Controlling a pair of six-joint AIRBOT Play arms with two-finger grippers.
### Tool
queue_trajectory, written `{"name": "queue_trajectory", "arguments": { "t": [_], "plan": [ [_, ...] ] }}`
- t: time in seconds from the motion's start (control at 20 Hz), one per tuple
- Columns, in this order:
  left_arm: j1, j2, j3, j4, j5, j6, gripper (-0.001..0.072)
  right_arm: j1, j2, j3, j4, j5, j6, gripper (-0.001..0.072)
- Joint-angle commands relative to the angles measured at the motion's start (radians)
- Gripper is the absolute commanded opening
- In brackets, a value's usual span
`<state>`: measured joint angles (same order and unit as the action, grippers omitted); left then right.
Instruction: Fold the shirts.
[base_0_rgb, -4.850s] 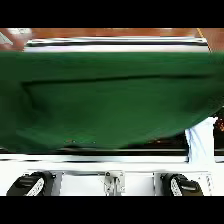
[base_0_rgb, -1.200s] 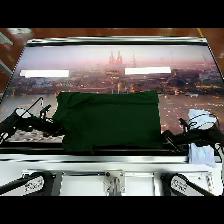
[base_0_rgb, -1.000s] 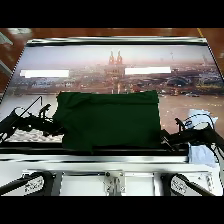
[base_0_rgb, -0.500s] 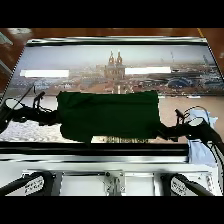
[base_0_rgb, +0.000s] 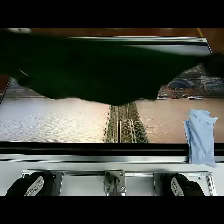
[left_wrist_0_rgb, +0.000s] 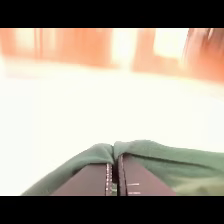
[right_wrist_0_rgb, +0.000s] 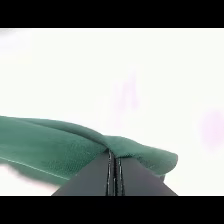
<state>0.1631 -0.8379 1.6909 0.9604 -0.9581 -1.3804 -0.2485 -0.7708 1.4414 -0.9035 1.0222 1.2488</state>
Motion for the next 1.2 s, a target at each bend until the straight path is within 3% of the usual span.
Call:
{"name": "queue_trajectory", "arguments": {
  "t": [0.0, 0.1, 0.2, 0.3, 0.6, 0.75, 0.9, 1.0, 1.15],
  "plan": [
    [0.001, 0.116, 0.273, 0.012, 0.088, -0.028, 0.004, 0.0, 0.094, 0.332, -0.111, -0.021, 0.119, 0.0061],
    [0.001, 0.169, 0.318, 0.048, 0.035, -0.076, 0.0039, 0.0, 0.13, 0.418, -0.183, 0.018, 0.223, 0.006],
    [0.001, 0.23, 0.324, 0.185, -0.042, -0.195, 0.0039, 0.0, 0.164, 0.465, -0.264, 0.1, 0.291, 0.006],
    [0.001, 0.268, 0.324, 0.33, -0.139, -0.255, 0.0039, 0.0, 0.178, 0.485, -0.331, 0.201, 0.335, 0.006],
    [0.0, 0.261, 0.298, 0.395, -0.451, -0.25, 0.004, 0.0, 0.155, 0.487, -0.394, 0.58, 0.39, 0.006],
    [-0.001, 0.248, 0.192, 0.386, -0.588, -0.201, 0.0039, 0.0, 0.081, 0.483, -0.416, 0.836, 0.39, 0.006],
    [-0.001, 0.237, -0.005, 0.386, -0.616, -0.183, 0.004, 0.001, 0.044, 0.311, -0.316, 0.831, 0.411, 0.0059],
    [-0.001, 0.221, -0.165, 0.387, -0.59, -0.175, 0.004, 0.001, 0.035, 0.107, -0.341, 0.793, 0.356, 0.0059],
    [-0.001, 0.142, -0.378, 0.327, -0.443, -0.157, 0.004, 0.001, -0.021, -0.198, -0.393, 0.554, 0.278, 0.0059]
  ]
}}
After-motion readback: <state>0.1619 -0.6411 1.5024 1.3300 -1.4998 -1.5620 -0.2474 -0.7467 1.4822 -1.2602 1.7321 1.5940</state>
